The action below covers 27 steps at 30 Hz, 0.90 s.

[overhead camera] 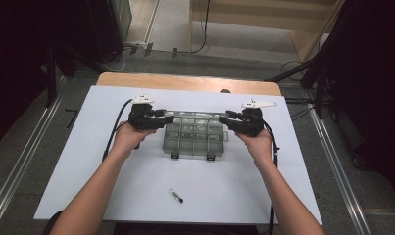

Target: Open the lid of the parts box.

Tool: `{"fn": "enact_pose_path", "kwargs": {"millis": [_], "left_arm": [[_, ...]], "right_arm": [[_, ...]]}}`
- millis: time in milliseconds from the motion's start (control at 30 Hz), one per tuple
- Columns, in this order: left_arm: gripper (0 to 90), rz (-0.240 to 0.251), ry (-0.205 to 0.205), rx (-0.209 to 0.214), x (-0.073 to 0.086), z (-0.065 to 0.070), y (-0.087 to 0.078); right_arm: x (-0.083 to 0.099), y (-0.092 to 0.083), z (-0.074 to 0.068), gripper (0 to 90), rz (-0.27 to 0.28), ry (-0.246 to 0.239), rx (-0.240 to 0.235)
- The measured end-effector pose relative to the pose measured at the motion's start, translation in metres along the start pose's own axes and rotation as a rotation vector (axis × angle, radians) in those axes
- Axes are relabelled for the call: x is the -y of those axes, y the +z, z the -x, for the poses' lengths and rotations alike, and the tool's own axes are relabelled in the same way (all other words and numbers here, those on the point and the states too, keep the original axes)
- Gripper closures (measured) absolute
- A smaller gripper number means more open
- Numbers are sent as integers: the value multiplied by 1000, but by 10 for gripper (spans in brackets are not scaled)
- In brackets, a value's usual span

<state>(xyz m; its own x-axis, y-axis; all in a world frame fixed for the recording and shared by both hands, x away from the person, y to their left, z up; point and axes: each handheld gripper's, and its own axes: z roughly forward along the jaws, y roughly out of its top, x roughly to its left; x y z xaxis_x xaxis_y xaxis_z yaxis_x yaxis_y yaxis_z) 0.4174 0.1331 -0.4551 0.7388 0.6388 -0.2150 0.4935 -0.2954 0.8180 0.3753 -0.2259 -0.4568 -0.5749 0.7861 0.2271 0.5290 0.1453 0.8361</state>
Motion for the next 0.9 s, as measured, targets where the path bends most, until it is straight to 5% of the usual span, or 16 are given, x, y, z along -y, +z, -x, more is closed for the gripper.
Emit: {"fn": "enact_pose_path", "kwargs": {"millis": [533,900], "left_arm": [[484,9,-12,-5,-2,-2,2],[510,34,-12,-55,-5,-2,6]], "right_arm": [[-4,8,4,584,1,0,30],[-6,14,8,592,23,22,45]]}}
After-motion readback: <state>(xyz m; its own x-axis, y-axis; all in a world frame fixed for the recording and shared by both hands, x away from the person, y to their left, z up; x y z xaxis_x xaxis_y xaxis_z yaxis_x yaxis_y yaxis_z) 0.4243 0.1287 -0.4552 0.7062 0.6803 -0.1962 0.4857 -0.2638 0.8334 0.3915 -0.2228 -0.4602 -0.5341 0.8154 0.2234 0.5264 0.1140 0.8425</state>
